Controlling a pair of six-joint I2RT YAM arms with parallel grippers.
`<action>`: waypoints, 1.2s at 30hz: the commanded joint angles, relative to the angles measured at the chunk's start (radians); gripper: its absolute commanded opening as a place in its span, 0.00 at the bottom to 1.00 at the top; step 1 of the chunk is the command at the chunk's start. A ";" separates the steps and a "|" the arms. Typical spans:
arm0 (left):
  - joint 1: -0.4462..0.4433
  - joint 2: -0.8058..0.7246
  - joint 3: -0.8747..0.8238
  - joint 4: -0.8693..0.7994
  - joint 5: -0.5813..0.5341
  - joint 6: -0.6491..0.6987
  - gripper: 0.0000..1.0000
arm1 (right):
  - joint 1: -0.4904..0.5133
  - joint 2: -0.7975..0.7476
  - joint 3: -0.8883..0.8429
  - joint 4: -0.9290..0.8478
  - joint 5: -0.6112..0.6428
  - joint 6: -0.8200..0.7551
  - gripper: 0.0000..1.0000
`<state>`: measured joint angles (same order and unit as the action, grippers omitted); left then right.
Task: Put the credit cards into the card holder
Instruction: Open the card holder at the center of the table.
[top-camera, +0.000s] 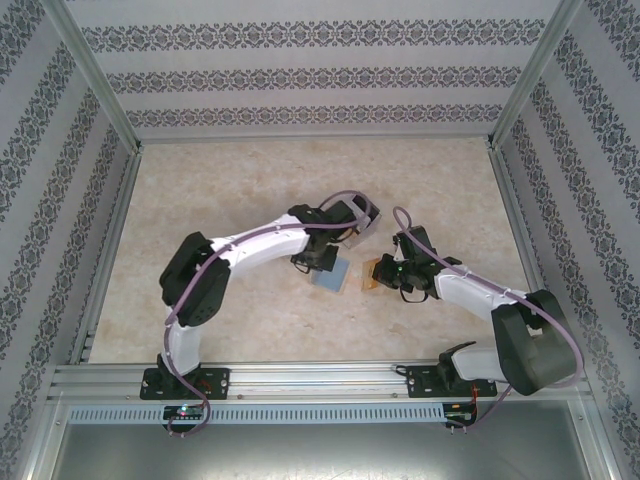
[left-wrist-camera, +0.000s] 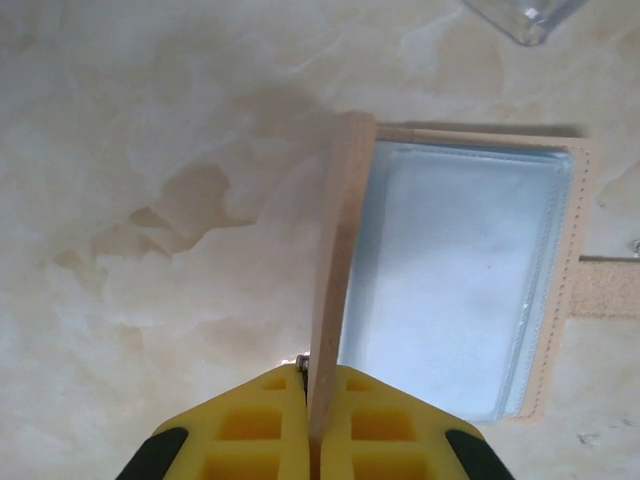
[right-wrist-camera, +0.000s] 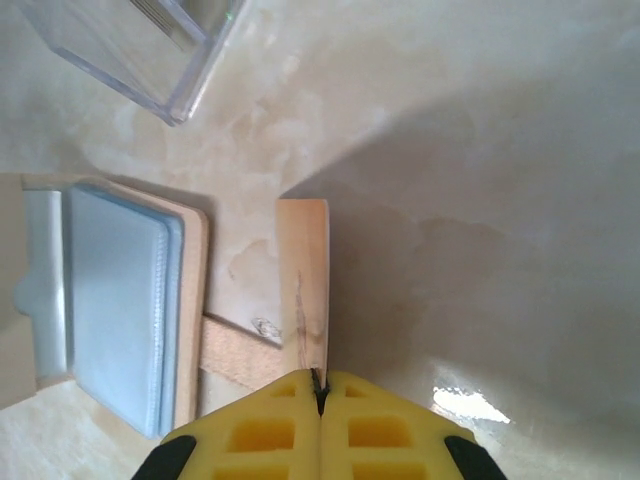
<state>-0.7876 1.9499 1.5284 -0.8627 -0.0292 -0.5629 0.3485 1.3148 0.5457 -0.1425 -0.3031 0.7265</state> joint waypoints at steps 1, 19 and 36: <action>0.074 -0.078 -0.098 0.150 0.207 -0.083 0.00 | -0.013 -0.051 0.036 -0.081 0.037 -0.004 0.02; 0.134 -0.222 -0.449 0.590 0.369 -0.394 0.00 | 0.093 -0.050 0.186 -0.099 -0.017 0.041 0.02; 0.133 -0.229 -0.491 0.623 0.361 -0.413 0.00 | 0.088 0.099 0.193 -0.095 0.019 -0.024 0.01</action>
<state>-0.6479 1.7382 1.0515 -0.2691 0.3367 -0.9585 0.4366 1.3899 0.7296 -0.2428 -0.3138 0.7322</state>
